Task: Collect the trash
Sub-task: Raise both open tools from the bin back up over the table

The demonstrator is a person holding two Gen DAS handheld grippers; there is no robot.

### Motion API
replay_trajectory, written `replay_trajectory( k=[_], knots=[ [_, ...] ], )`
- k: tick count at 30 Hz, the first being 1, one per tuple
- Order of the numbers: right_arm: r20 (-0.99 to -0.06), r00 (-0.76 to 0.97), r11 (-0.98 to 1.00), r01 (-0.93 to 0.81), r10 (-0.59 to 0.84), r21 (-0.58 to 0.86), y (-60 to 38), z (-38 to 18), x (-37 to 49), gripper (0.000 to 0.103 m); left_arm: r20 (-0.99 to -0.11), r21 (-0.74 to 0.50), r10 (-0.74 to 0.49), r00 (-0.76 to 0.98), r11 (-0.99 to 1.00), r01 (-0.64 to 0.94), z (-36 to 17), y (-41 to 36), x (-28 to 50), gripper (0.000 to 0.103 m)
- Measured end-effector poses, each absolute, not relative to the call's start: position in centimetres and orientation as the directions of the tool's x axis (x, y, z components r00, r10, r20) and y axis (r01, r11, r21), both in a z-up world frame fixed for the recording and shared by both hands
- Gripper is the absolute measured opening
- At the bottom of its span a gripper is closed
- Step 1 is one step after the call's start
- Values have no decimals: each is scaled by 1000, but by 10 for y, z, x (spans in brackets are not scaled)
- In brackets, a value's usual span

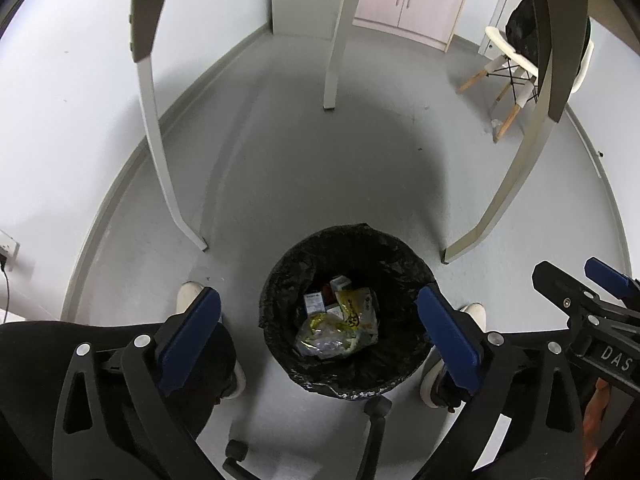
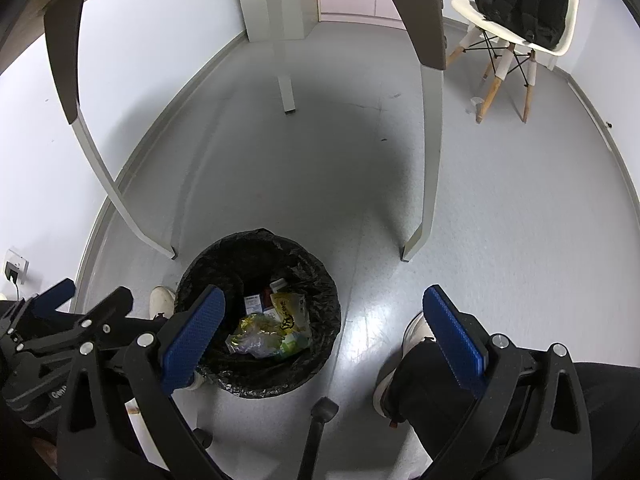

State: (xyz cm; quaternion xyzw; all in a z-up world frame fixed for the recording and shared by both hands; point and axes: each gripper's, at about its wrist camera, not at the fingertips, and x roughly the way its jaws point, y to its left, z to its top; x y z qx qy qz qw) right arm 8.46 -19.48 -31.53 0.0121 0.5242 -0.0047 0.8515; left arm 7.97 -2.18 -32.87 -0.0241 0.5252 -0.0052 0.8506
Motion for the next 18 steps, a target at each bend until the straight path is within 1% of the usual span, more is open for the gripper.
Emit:
replay_trajectory(
  k=[3, 8, 18],
  knots=[
    [-892, 452, 999, 17, 20, 30, -196, -309, 82, 95, -885, -57, -40, 464, 998, -23, -320, -17, 74, 97],
    [-888, 460, 1000, 22, 6, 18, -197, -298, 71, 95, -875, -69, -48, 482, 997, -26, -304, -14, 62, 97],
    [-848, 530, 1000, 28, -9, 7, -196, -245, 38, 95, -851, -86, -70, 521, 996, -7, -260, -16, 26, 97]
  ],
)
